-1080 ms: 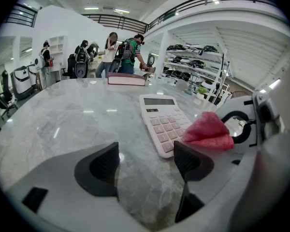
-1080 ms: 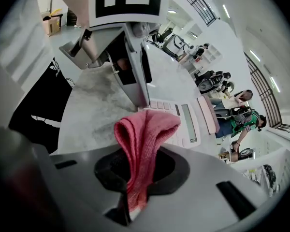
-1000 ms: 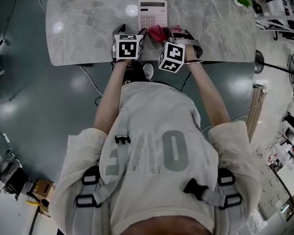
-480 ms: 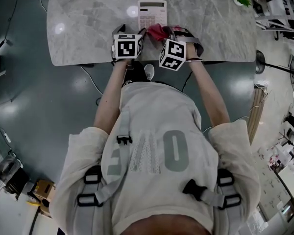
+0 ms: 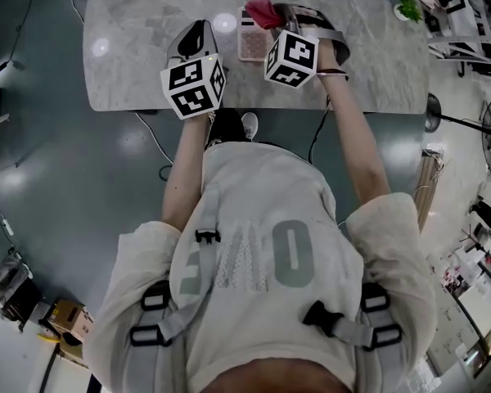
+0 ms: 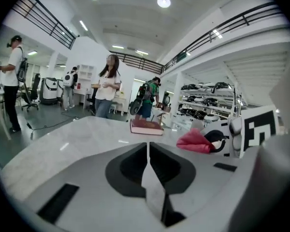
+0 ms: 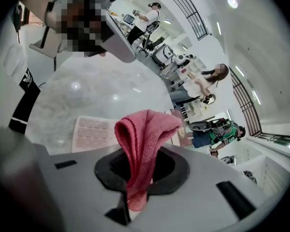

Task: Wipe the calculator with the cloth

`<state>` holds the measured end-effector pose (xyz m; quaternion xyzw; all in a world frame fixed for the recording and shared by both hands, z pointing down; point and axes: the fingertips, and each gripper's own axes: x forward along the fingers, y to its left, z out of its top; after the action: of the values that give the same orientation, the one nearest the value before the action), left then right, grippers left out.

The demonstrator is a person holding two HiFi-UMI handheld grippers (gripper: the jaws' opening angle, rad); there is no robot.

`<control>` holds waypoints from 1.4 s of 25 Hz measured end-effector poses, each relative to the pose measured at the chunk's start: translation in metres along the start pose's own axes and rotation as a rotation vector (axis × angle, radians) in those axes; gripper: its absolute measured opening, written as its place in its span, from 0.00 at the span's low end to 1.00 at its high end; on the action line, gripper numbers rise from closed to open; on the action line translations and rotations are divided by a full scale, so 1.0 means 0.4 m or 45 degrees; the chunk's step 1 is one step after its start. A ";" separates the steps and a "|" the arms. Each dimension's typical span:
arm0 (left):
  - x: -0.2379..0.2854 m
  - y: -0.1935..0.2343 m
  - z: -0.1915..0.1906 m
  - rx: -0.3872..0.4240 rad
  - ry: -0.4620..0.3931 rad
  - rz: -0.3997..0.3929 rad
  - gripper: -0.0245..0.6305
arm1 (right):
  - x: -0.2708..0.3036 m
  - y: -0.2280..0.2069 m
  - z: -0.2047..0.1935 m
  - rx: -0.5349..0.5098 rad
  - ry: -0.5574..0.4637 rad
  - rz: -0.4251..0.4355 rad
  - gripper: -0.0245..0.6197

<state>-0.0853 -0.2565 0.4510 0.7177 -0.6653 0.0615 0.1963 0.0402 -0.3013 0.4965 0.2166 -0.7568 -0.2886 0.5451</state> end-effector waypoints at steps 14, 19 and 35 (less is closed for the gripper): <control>-0.087 0.181 0.050 -0.081 -0.100 0.180 0.07 | 0.129 0.019 0.066 -0.130 0.059 0.059 0.13; -0.075 0.213 0.005 -0.110 -0.026 0.193 0.07 | 0.166 0.037 0.064 -0.146 0.091 0.094 0.13; -0.041 0.189 -0.091 -0.115 0.108 0.152 0.07 | 0.189 0.112 0.051 -0.145 0.122 0.154 0.13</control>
<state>-0.1547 -0.2311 0.4936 0.6638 -0.7001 0.0736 0.2524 -0.0034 -0.3128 0.5747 0.1526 -0.7240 -0.2869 0.6084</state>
